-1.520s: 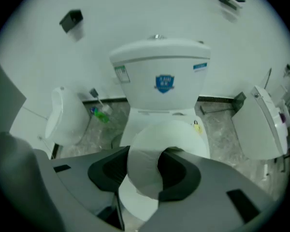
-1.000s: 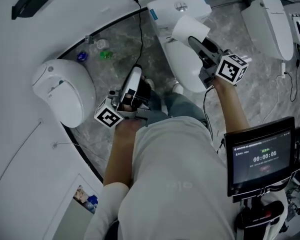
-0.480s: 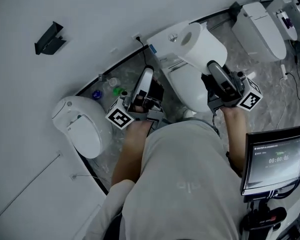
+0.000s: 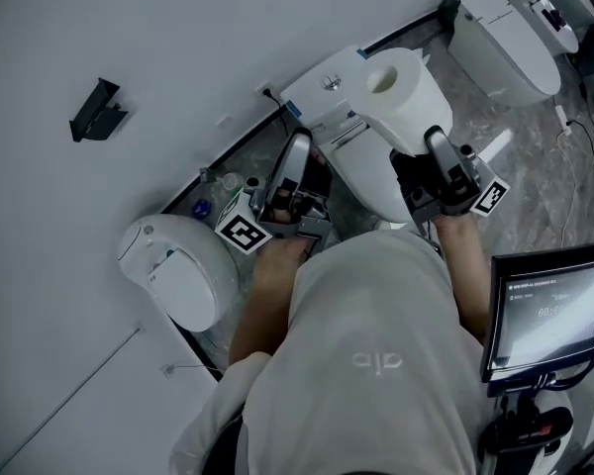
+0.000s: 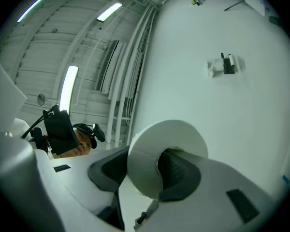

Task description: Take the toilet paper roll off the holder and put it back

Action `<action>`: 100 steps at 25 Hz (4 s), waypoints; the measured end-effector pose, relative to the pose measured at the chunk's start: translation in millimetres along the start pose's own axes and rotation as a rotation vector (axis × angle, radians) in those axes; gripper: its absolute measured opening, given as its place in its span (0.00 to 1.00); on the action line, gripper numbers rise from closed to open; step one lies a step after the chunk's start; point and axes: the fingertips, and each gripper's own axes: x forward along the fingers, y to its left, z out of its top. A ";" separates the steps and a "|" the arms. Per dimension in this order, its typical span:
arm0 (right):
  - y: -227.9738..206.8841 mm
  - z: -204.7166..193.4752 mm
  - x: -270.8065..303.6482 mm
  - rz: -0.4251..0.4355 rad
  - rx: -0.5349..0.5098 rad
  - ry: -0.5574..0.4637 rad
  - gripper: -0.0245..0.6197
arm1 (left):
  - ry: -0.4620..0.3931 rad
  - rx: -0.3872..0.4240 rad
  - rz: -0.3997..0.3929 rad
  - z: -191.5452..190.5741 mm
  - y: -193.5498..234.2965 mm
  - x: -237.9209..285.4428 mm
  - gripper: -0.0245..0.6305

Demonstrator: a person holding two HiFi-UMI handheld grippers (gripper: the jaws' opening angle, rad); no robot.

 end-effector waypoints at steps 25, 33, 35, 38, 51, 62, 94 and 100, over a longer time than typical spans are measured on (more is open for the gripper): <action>-3.1 -10.8 -0.4 0.017 0.045 0.025 0.32 | -0.120 0.059 0.027 15.7 -15.3 -27.3 0.04; -22.2 -1.0 3.7 0.053 0.120 0.069 0.32 | -0.209 0.139 0.132 9.9 -20.1 -43.3 0.04; -32.6 -9.5 13.0 0.062 0.140 0.078 0.32 | -0.226 0.150 0.157 19.0 -17.1 -54.0 0.04; -65.3 -53.8 50.0 0.039 0.152 0.107 0.32 | -0.272 0.131 0.183 71.1 -1.3 -93.2 0.04; -92.5 -87.0 92.8 0.056 0.128 0.182 0.32 | -0.347 0.153 0.196 115.6 8.3 -128.6 0.04; -103.9 -70.6 109.9 0.085 0.067 0.213 0.32 | -0.318 0.234 0.210 116.6 5.4 -127.2 0.04; -184.4 -256.4 297.5 0.413 -1.224 1.755 0.32 | -0.826 0.629 0.232 85.7 -72.2 -202.7 0.04; -204.2 -265.6 295.3 0.417 -1.404 1.914 0.32 | -0.856 0.654 0.233 82.7 -75.3 -208.5 0.04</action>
